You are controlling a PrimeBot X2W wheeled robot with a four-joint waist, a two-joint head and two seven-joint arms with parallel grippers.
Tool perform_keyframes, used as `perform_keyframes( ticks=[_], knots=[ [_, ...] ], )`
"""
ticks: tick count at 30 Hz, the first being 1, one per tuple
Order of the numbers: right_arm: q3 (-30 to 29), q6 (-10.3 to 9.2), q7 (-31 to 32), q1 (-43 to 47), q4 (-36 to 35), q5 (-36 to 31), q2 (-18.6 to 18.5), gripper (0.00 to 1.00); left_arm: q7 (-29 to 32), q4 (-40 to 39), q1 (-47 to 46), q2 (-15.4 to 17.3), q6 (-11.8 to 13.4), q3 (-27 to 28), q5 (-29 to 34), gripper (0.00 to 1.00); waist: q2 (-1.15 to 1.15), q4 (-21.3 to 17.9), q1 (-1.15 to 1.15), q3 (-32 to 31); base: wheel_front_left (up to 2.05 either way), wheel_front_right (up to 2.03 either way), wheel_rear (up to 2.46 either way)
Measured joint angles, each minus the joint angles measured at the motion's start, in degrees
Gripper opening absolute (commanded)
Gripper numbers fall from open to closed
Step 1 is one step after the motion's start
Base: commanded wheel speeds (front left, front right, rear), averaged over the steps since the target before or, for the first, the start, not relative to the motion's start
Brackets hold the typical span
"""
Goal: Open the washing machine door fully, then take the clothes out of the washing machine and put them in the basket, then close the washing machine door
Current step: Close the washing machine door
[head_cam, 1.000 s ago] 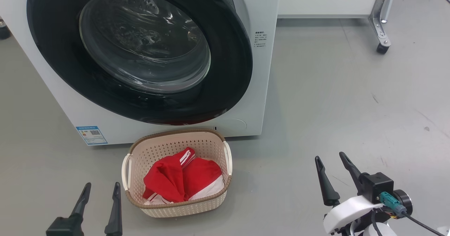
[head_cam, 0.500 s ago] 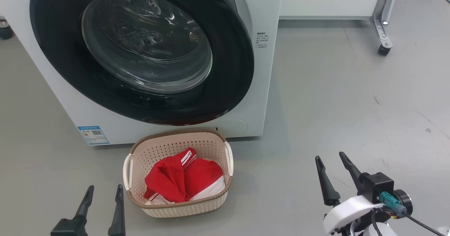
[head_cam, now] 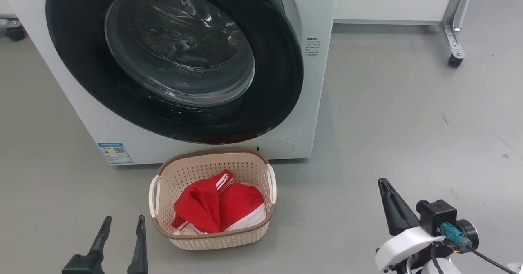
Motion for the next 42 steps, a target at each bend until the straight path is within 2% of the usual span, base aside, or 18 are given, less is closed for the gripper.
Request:
perform_keyframes(
  ticks=[8, 18, 32, 35, 42],
  knots=[
    [0.7, 0.58, 0.0, -1.2, -0.2, -0.3, 0.0, 0.00, 0.0, -0.4, -1.1, 0.0, 0.0, -1.0, 0.3, 1.00, 0.00, 1.0, 0.00, 0.9, 0.00, 0.00, 0.00],
    [4.3, 2.36, 0.4, -9.9, -0.7, -2.4, -0.1, 0.00, 0.0, -1.6, -4.4, 0.0, -1.1, -1.7, 0.6, 1.00, 0.00, 3.2, 0.00, 4.6, 0.00, 0.00, 0.00],
    [6.3, 3.55, 3.4, -29.6, -1.3, -3.4, -0.5, 0.00, -0.5, -3.5, -10.7, -1.0, -2.0, -2.9, 0.6, 1.00, 0.00, 6.6, 0.00, 12.7, 0.00, 0.00, 0.00],
    [6.3, 3.56, 4.2, -35.6, -0.4, -3.4, -0.5, 0.00, -0.5, -3.7, -12.9, -1.5, -2.6, -3.2, 0.8, 1.00, 0.00, 7.8, 0.00, 15.2, 0.00, 0.00, 0.00],
    [6.3, 3.63, 5.4, -41.9, 3.5, -3.1, -0.7, 0.00, -0.5, -3.6, -15.9, -1.9, -3.1, -3.4, 1.1, 1.00, 0.00, 10.0, 0.00, 18.8, 0.00, 0.00, 0.00]
  ],
)
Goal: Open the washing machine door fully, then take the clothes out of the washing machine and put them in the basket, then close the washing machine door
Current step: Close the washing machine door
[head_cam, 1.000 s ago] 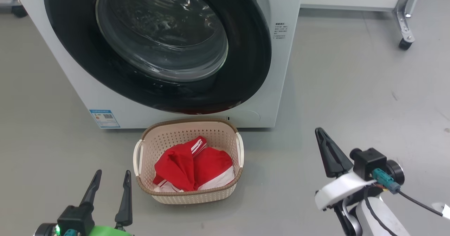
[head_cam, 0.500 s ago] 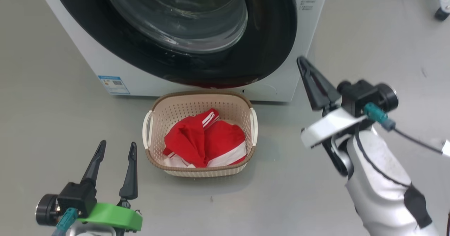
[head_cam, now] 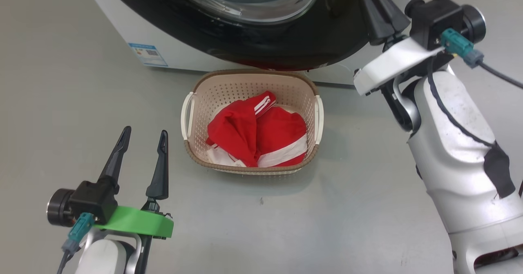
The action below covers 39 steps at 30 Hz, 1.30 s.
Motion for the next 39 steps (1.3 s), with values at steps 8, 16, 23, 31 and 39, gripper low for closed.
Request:
perform_keyframes(
  ticks=[8, 16, 23, 31, 39],
  knots=[
    [-0.3, 0.46, 0.7, -5.9, 3.7, 0.8, -0.4, 0.00, 0.0, 0.9, -1.7, -0.5, -0.4, -0.4, 0.0, 1.00, 0.00, 2.2, 0.00, 2.6, 0.00, 0.00, 0.00],
    [-0.7, 0.48, 0.6, -9.1, 7.5, 1.5, -1.8, 0.00, -0.2, 1.0, -2.7, -0.7, -0.5, 0.3, 0.0, 1.00, 0.00, 3.2, 0.00, 3.7, 0.00, 0.00, 0.00],
    [-0.9, 0.80, 0.7, -12.3, 10.4, 2.2, -2.5, 0.00, -0.2, 0.8, -2.9, -1.1, -0.5, 0.4, 0.0, 1.00, 0.00, 3.5, 0.00, 4.2, 0.00, 0.00, 0.00],
    [-1.5, 0.99, 2.4, -19.1, 12.6, 2.5, -5.2, 0.00, -0.2, -0.1, -3.9, -1.8, -0.5, 0.6, 0.0, 1.00, 0.00, 3.8, 0.00, 6.5, 0.00, 0.00, 0.00],
    [-1.4, 1.19, 3.2, -23.5, 15.0, 2.3, -6.8, 0.00, -0.2, -1.0, -5.8, -2.1, -1.0, 0.6, 0.0, 1.00, 0.00, 4.9, 0.00, 8.5, 0.00, 0.00, 0.00]
  ],
)
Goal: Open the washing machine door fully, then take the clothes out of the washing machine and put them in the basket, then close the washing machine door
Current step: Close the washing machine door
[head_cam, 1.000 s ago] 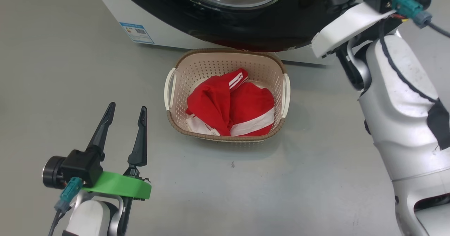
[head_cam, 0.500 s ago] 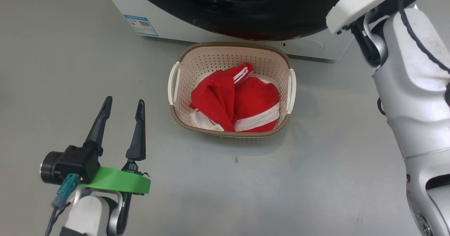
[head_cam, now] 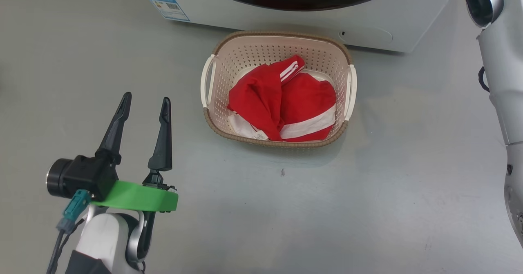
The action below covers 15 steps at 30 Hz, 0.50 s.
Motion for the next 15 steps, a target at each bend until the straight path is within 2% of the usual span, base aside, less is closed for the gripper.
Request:
perform_keyframes(
  ticks=[6, 15],
  knots=[
    [0.4, 0.77, -0.2, -1.3, 1.7, -0.3, 0.1, 0.00, 0.0, 0.0, -0.8, -0.1, -0.4, 0.1, 0.0, 1.00, 0.00, 0.8, 0.00, 1.0, 0.00, 0.00, 0.00],
    [1.4, 0.68, -2.2, -1.9, 4.4, -0.3, 0.7, 0.00, 0.0, 0.2, -0.9, -0.3, -0.4, 1.0, 0.0, 1.00, 0.00, 0.7, 0.00, 0.8, 0.00, 0.00, 0.00]
  ],
)
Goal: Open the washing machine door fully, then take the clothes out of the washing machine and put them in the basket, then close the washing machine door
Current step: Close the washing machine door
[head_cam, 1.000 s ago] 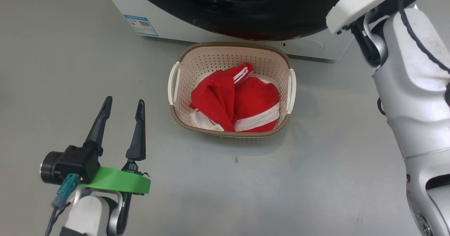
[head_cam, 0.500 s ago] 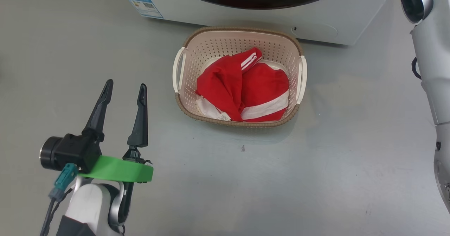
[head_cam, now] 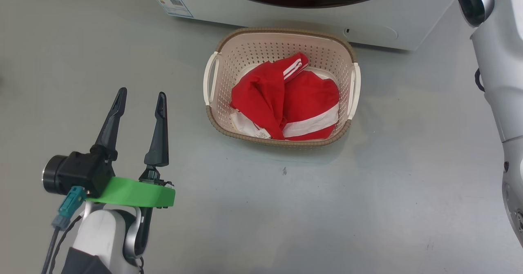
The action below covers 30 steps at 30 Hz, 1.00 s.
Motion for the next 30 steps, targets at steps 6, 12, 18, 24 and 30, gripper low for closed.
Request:
perform_keyframes(
  ticks=[6, 12, 18, 24, 30],
  knots=[
    [0.5, -0.48, -2.7, 0.2, 1.1, 0.7, 0.7, 0.00, 0.0, 0.3, 0.0, -0.1, -0.1, 0.1, 0.6, 1.00, 0.00, -0.6, 0.00, -1.1, 0.00, 0.00, 0.00],
    [1.4, -0.89, -4.5, 3.4, 1.1, 3.1, 1.5, 0.00, 0.0, 1.1, 0.0, -0.1, -0.1, 0.5, 1.0, 1.00, 0.00, -1.6, 0.00, -2.6, 0.00, 0.00, 0.00],
    [2.0, -0.89, -5.5, 10.0, 1.3, 5.1, 2.9, 0.23, 0.0, 1.7, 0.1, -0.2, -0.1, 1.0, 1.0, 1.00, 0.00, -2.9, 0.00, -4.5, 0.00, 0.00, 0.00],
    [2.3, -0.89, -5.9, 16.2, 1.1, 7.0, 3.9, 1.00, 0.0, 2.5, 0.5, -0.2, -0.1, 1.6, 1.1, 1.00, 0.00, -5.1, 0.00, -6.3, 0.00, 0.00, 0.00],
    [2.0, -0.89, -5.9, 23.3, -0.9, 7.8, 4.2, 1.00, 0.0, 4.0, 2.1, -0.2, -0.1, 2.1, 1.7, 1.00, 0.00, -7.5, 0.00, -8.9, 0.00, 0.00, 0.00]
  ],
)
